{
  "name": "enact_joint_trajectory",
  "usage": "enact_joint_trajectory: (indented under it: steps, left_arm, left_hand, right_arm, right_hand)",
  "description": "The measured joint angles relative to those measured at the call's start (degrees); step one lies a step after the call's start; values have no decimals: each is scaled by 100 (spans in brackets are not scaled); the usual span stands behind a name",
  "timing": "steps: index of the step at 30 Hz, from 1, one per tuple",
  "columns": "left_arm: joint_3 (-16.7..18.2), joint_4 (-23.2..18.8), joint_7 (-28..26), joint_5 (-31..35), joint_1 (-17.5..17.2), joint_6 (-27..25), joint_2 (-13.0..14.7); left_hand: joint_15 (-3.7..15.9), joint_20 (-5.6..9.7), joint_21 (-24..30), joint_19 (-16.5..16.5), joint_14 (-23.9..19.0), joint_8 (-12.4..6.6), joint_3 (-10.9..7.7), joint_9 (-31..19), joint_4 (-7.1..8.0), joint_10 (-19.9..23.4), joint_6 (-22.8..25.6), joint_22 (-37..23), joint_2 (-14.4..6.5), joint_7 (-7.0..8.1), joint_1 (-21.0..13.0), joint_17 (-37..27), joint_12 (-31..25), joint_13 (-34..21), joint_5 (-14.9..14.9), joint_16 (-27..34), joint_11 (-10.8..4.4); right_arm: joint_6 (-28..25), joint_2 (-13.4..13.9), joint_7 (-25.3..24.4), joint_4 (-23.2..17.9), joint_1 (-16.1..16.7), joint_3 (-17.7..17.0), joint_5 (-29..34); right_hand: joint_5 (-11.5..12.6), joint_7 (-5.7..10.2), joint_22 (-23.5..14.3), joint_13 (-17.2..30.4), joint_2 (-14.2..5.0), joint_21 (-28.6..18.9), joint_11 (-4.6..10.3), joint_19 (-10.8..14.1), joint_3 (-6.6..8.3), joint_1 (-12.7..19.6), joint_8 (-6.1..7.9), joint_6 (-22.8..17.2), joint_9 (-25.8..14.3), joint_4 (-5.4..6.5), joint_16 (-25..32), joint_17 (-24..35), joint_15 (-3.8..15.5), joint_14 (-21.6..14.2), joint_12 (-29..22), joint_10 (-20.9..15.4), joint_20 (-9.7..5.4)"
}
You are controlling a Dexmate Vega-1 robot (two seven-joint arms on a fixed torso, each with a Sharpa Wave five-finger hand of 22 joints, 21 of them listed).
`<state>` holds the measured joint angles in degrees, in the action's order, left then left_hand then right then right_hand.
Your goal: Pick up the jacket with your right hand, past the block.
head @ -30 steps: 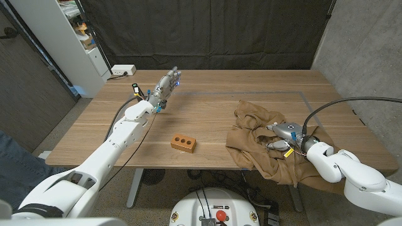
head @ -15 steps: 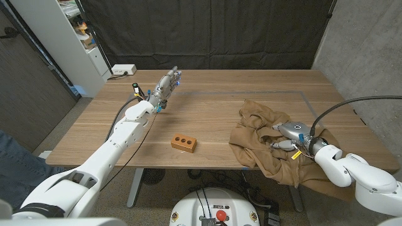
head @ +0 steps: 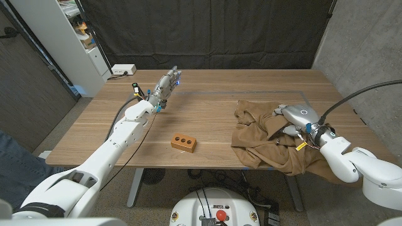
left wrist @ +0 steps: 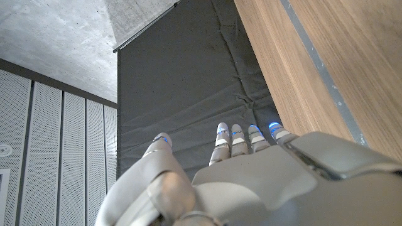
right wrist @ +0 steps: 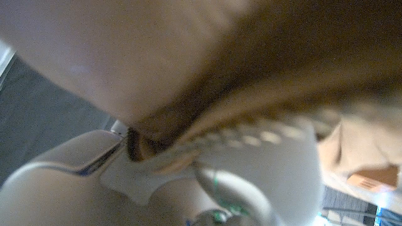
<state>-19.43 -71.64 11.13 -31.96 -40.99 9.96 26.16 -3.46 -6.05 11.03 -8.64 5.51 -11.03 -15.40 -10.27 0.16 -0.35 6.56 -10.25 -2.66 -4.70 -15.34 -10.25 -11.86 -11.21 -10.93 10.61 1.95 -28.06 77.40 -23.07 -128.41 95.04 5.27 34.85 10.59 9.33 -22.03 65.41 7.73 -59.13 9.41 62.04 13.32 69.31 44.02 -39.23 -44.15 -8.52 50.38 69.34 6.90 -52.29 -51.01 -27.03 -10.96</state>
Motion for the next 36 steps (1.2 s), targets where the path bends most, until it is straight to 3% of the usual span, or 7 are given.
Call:
enact_joint_trajectory:
  steps: [8,16,22,25,36]
  left_arm:
    - [1,-7,-9,-3,0,0,1]
    - [16,-127,-17,-6,-36,-4,33]
    - [19,-147,-19,-6,-45,-6,37]
    - [20,-156,-21,-7,-50,-9,41]
    - [35,-191,-23,-9,-69,-12,61]
  left_hand:
    - [0,-19,0,20,0,0,0,0,0,0,0,0,0,0,0,0,0,0,0,0,0]
    - [0,-32,0,32,0,0,-18,1,-18,0,0,0,-23,0,23,0,0,0,0,0,0]
    - [0,-32,0,32,0,0,-18,1,-17,0,-1,0,-23,0,23,0,0,0,0,0,0]
    - [0,-32,0,32,0,0,-18,1,-17,0,-1,0,-23,0,23,0,0,0,0,0,0]
    - [0,-32,0,32,0,0,2,2,-36,0,-1,0,-23,0,23,0,0,0,0,0,0]
  right_arm:
    - [0,-159,-13,-173,371,-541,13]
    - [193,-493,222,-356,671,-1056,496]
    - [334,-642,507,-421,740,-1218,707]
    - [407,-899,635,-512,796,-1443,820]
    - [656,-1313,987,-667,801,-1718,1181]
  right_hand:
    - [-1,0,28,-17,-10,-89,0,1,0,-9,-1,1,16,0,-2,13,21,-21,44,0,1]
    - [-6,42,30,-13,-10,-133,-31,-9,0,-9,-4,2,3,0,-2,24,21,-21,79,-30,-9]
    - [-7,41,52,0,-39,-178,0,-53,-1,23,-4,2,16,0,36,28,21,-21,88,-62,29]
    - [-16,41,60,0,-98,-233,0,-91,-1,84,24,3,15,0,36,30,21,-19,112,-61,31]
    - [2,40,106,11,-97,-344,-30,-142,-2,85,36,4,-2,0,71,33,20,-19,177,-92,62]
